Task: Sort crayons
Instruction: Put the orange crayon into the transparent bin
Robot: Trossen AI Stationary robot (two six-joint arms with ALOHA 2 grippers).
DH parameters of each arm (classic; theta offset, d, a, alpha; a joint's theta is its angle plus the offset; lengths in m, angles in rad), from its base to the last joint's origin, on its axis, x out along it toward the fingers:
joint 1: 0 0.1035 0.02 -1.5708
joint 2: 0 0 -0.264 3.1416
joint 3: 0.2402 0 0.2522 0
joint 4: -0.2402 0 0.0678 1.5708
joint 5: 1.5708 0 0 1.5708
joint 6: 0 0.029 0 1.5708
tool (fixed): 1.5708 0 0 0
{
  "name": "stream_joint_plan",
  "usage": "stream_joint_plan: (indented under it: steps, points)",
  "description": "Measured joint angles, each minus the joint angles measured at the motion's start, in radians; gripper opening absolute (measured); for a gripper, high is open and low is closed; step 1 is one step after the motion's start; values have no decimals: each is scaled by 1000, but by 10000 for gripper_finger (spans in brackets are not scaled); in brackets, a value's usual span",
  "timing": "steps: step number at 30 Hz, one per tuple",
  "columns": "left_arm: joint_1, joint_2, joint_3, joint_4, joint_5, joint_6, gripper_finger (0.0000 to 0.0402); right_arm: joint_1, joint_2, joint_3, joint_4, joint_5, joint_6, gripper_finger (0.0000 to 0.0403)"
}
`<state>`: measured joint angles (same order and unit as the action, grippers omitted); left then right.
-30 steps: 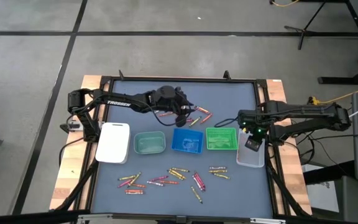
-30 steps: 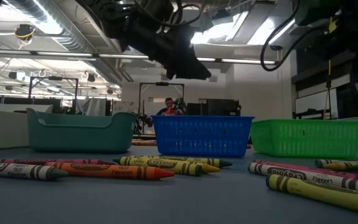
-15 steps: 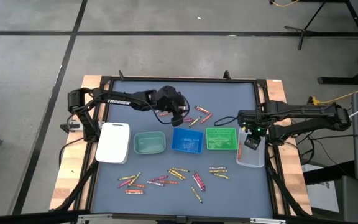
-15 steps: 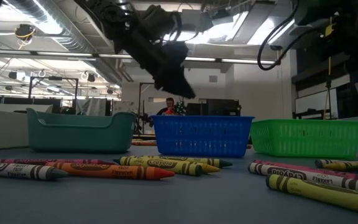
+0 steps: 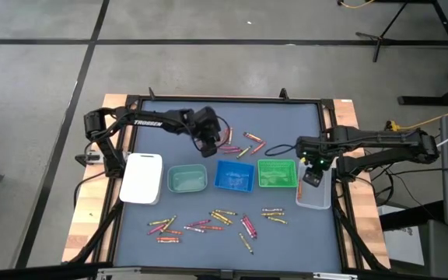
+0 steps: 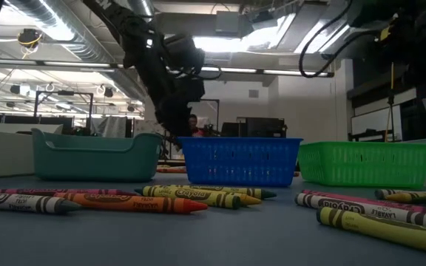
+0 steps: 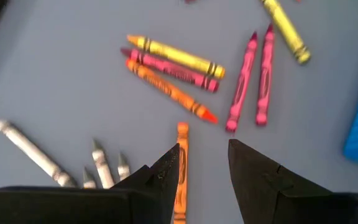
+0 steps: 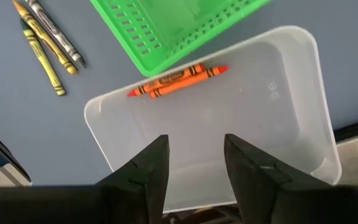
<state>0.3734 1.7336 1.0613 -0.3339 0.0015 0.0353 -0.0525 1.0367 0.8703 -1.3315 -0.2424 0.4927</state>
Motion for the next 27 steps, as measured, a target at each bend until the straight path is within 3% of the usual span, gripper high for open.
stream_joint_plan:
  steps: [17,27]
  points:
    - [39,0,-169,59,-26,-2,121,0,0,0,326,40,-7,154]
    - [39,0,-220,169,-26,0,121,0,0,0,506,60,-160,154]
